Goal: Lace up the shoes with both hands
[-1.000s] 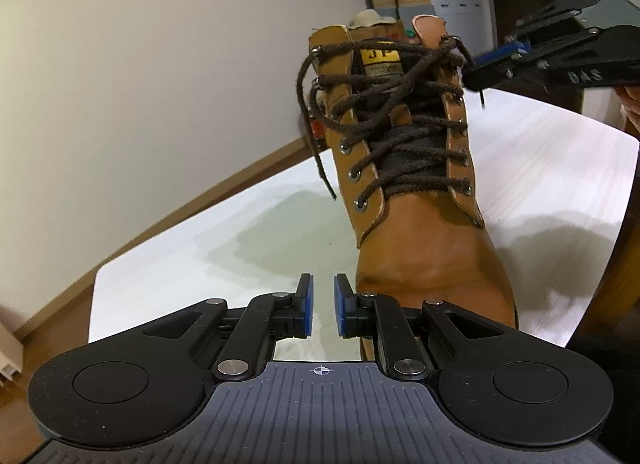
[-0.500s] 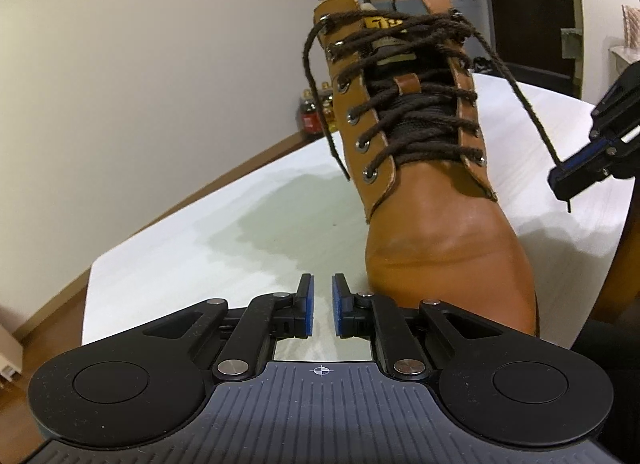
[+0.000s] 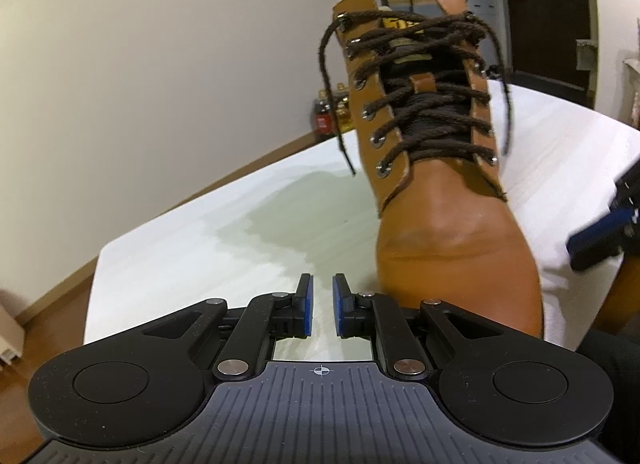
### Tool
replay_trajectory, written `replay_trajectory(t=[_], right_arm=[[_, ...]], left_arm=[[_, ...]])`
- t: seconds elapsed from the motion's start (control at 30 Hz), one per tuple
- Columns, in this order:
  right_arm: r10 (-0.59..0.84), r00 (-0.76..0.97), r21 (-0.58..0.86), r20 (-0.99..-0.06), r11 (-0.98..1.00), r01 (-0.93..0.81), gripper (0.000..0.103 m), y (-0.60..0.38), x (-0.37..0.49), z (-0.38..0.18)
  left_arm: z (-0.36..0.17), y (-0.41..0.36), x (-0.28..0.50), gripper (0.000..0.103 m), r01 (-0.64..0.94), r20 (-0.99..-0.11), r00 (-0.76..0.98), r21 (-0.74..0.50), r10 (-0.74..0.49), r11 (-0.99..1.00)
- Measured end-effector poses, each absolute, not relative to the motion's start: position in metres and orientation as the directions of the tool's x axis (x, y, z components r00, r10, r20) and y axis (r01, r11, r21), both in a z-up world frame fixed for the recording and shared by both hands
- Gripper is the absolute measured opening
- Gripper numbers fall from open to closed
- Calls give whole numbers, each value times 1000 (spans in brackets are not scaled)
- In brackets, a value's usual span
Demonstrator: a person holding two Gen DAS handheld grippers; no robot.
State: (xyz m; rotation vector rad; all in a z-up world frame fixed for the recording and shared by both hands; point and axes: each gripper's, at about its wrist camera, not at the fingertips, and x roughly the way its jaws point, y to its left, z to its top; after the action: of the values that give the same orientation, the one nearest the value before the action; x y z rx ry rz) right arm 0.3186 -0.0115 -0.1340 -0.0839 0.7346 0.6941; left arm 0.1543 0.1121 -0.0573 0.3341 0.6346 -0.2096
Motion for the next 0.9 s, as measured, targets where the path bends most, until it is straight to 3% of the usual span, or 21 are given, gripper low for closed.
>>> replay_trajectory(t=[0.67,0.9], right_arm=[[580,496,196,-647,754,-627,15,25,310,-142],[583,506,212,-636,762,-612,16,27,312,-143]], left_arm=[[-76,124,158,6,293,-654,754,249,-63,923],[-79,122,159,0,296,-651,755,233,-77,926]])
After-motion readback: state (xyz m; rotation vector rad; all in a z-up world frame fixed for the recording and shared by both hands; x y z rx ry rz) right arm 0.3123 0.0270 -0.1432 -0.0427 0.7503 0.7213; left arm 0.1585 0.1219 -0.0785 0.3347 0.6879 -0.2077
